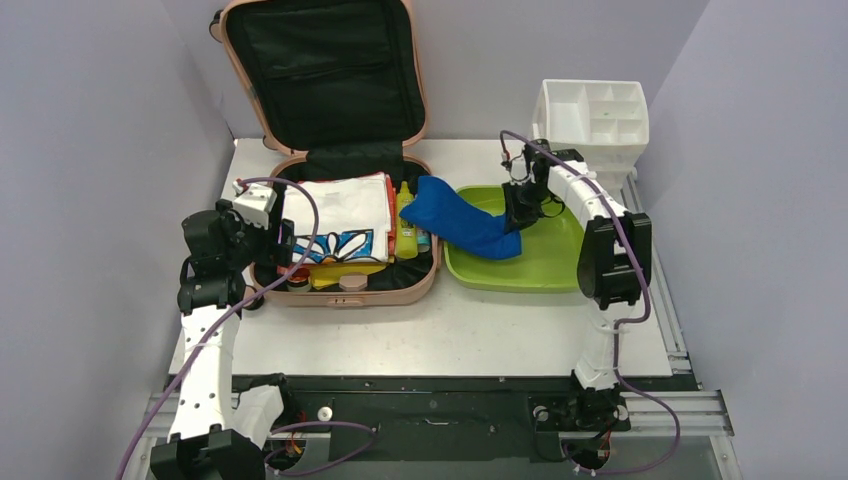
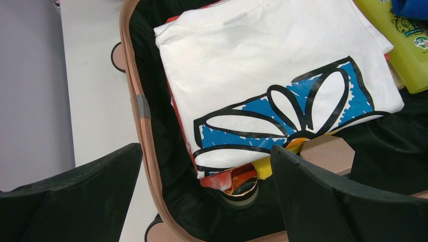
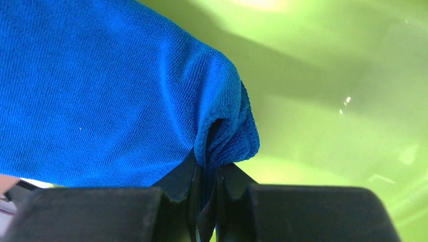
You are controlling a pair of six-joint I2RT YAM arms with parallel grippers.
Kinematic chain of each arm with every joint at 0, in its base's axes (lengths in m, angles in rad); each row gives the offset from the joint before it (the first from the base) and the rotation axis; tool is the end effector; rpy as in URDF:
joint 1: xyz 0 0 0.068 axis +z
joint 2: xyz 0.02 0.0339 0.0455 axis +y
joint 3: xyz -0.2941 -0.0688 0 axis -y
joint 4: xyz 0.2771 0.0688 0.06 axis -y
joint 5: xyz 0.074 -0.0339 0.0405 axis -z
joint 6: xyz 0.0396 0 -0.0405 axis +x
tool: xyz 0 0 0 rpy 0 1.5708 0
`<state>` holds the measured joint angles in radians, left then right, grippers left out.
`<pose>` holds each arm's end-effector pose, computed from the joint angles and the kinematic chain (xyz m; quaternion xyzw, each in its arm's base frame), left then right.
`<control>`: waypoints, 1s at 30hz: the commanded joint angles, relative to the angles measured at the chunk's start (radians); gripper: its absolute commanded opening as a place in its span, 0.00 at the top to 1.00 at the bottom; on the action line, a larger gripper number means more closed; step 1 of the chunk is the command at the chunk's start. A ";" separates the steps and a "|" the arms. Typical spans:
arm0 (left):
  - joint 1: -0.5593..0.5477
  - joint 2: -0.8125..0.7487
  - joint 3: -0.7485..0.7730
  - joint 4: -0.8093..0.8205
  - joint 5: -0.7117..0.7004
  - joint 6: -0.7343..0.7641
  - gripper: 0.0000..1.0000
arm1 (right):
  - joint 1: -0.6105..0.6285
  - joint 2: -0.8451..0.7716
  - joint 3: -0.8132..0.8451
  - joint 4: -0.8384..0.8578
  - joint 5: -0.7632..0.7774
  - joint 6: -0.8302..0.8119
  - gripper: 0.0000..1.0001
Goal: Open, take out, and arrange the luggage
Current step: Place the clothes in the bin.
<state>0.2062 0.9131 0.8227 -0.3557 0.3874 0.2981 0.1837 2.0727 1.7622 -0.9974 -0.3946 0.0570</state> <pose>0.2198 0.0307 0.3332 0.1407 0.8246 -0.0272 0.5473 0.4617 0.1013 0.2370 -0.0872 0.9686 0.2084 0.1043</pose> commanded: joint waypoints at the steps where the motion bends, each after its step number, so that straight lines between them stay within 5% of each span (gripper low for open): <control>1: 0.010 -0.008 -0.001 0.029 0.030 -0.012 0.04 | -0.043 -0.141 -0.066 -0.003 0.104 -0.098 1.00; 16: 0.017 -0.020 -0.013 0.035 0.048 -0.016 0.04 | -0.212 -0.122 -0.153 0.085 0.273 -0.208 1.00; 28: 0.019 -0.026 -0.018 0.036 0.061 -0.019 0.04 | -0.228 -0.105 -0.169 0.086 0.329 -0.217 1.00; 30: 0.019 -0.026 -0.019 0.037 0.063 -0.019 0.04 | -0.228 -0.098 -0.167 0.084 0.348 -0.208 0.90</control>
<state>0.2180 0.9047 0.8062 -0.3553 0.4248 0.2932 -0.0387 1.9617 1.6001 -0.9302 -0.1177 -0.1471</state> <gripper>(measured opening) 0.965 0.058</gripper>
